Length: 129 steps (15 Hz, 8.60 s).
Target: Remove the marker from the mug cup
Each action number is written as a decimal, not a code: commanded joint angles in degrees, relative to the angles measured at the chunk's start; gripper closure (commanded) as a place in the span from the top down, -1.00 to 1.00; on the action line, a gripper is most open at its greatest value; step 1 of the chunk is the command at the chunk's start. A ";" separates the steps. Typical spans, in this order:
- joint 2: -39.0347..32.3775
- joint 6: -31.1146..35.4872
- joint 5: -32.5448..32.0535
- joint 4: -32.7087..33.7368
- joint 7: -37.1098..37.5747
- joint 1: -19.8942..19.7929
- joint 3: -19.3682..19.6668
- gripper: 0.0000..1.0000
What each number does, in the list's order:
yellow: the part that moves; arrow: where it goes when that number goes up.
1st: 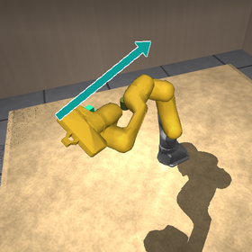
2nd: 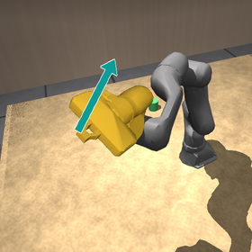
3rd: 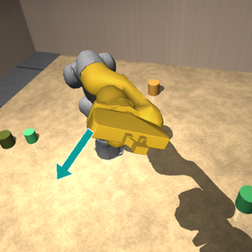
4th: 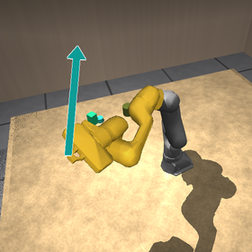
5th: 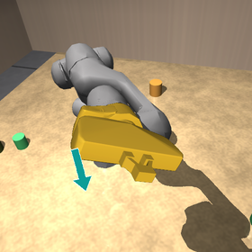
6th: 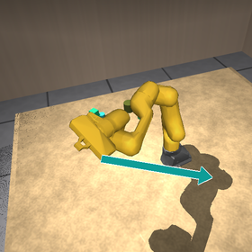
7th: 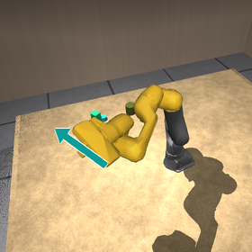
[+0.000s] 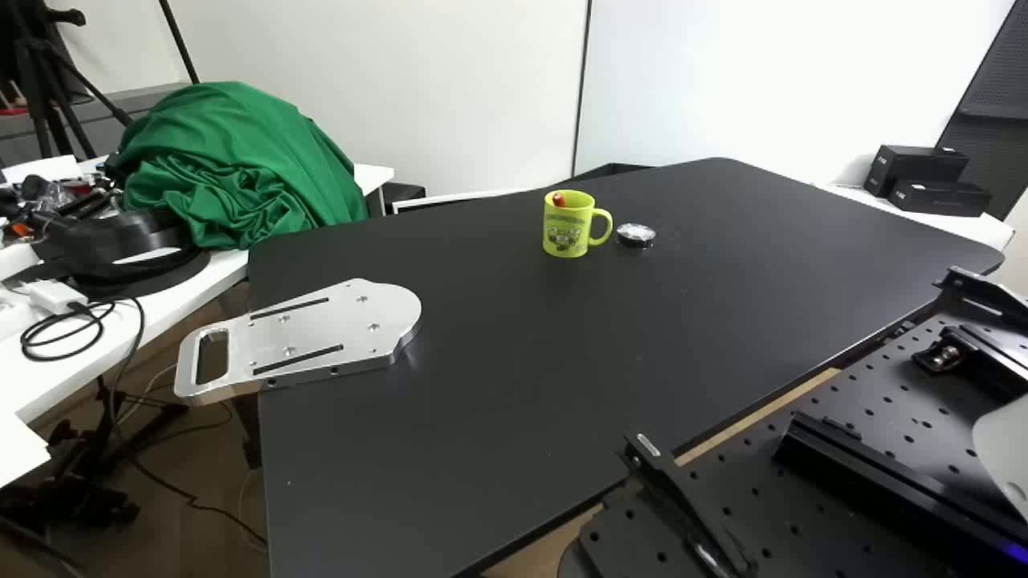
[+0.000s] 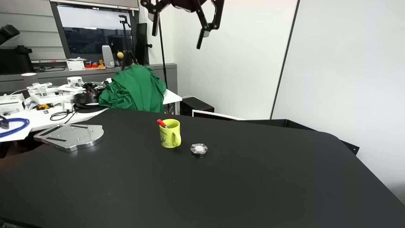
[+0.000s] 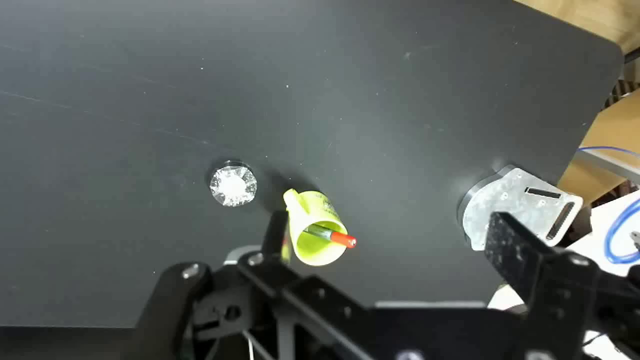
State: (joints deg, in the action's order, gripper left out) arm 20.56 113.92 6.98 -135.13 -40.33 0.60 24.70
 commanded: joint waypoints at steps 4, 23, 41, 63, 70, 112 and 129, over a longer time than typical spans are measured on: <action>-1.28 0.76 0.91 0.69 -0.83 -2.88 -2.93 1.00; -26.92 30.83 -6.84 14.73 12.19 -1.10 -21.30 1.00; -45.14 23.94 -32.48 27.47 20.12 2.97 -23.43 1.00; -53.77 43.45 -35.14 21.53 21.88 6.44 -22.92 1.00; -53.62 42.02 -35.67 21.35 22.16 7.03 -22.40 1.00; -47.23 35.81 -39.30 19.38 28.22 5.93 -18.44 -0.89; -50.63 4.69 -20.24 25.79 -1.40 -9.65 -22.83 -0.89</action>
State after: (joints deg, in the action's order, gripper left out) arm -24.55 125.00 -15.11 -115.19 -37.80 -6.96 2.22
